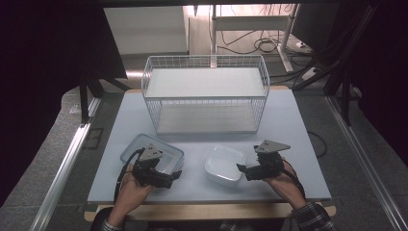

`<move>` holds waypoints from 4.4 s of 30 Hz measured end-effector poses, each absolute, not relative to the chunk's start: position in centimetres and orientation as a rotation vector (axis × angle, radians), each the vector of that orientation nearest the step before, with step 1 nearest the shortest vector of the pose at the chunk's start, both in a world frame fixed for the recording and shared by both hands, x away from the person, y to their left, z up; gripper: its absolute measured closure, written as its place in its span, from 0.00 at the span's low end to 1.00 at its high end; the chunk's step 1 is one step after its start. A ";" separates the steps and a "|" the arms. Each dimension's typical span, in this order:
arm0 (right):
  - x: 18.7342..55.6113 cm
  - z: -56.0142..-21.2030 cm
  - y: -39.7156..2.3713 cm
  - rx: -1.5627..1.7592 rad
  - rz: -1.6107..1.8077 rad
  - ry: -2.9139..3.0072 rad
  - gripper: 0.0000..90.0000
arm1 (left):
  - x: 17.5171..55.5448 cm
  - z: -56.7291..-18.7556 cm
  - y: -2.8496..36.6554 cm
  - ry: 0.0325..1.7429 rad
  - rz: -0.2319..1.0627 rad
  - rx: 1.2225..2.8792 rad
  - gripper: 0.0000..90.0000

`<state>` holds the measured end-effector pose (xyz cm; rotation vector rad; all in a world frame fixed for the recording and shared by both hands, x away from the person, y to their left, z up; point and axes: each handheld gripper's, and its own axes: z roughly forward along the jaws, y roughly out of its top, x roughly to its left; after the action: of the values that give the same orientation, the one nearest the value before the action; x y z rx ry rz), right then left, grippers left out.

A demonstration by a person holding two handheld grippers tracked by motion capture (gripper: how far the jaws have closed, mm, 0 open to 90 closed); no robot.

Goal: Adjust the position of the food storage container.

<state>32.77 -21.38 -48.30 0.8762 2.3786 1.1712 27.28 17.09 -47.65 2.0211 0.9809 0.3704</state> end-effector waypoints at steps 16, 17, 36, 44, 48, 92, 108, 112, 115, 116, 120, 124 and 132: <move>32.9 -48.1 -21.0 0.944 1.165 2.510 0.05 | 27.3 -48.3 17.2 0.969 0.372 2.061 0.04; 33.0 -48.0 -21.0 0.958 1.156 2.521 0.10 | 27.3 -48.3 17.2 0.973 0.390 2.060 0.03; 32.8 -45.4 -17.2 0.720 1.128 2.695 0.84 | 27.0 -47.8 17.7 0.977 0.471 1.972 0.00; 33.3 -45.4 -14.2 0.668 1.136 2.760 0.97 | 27.1 -47.8 17.9 0.977 0.466 1.954 0.00; 33.5 -45.6 -12.2 0.631 1.129 2.787 0.99 | 27.1 -47.6 18.1 0.979 0.476 1.947 0.00; 33.5 -46.7 -16.9 0.788 0.974 2.720 0.99 | 26.7 -47.4 17.8 0.954 0.449 1.990 0.05; 33.6 -46.5 -22.9 0.981 0.937 2.600 0.99 | 26.8 -47.4 17.8 0.967 0.452 2.030 0.06; 33.7 -46.4 -24.3 1.026 0.919 2.564 0.99 | 26.8 -47.5 17.7 0.964 0.461 2.051 0.06; 33.8 -46.4 -25.7 1.077 0.902 2.526 0.99 | 26.9 -47.5 17.7 0.958 0.453 2.053 0.06; 33.8 -46.4 -25.7 1.077 0.902 2.526 0.99 | 26.9 -47.5 17.7 0.958 0.453 2.053 0.06; 34.3 -46.5 -27.1 1.117 0.886 2.486 0.99 | 26.8 -47.5 17.8 0.953 0.456 2.053 0.07; 34.6 -46.7 -28.1 1.161 0.884 2.461 0.99 | 26.9 -47.6 17.7 0.956 0.467 2.070 0.08; 34.5 -46.4 -28.0 1.136 0.945 2.439 0.99 | 27.2 -47.1 18.7 0.986 0.516 2.064 0.20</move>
<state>34.46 -27.99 -46.45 1.1361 2.4388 0.9450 27.16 18.74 -47.05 2.0641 0.9860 0.5162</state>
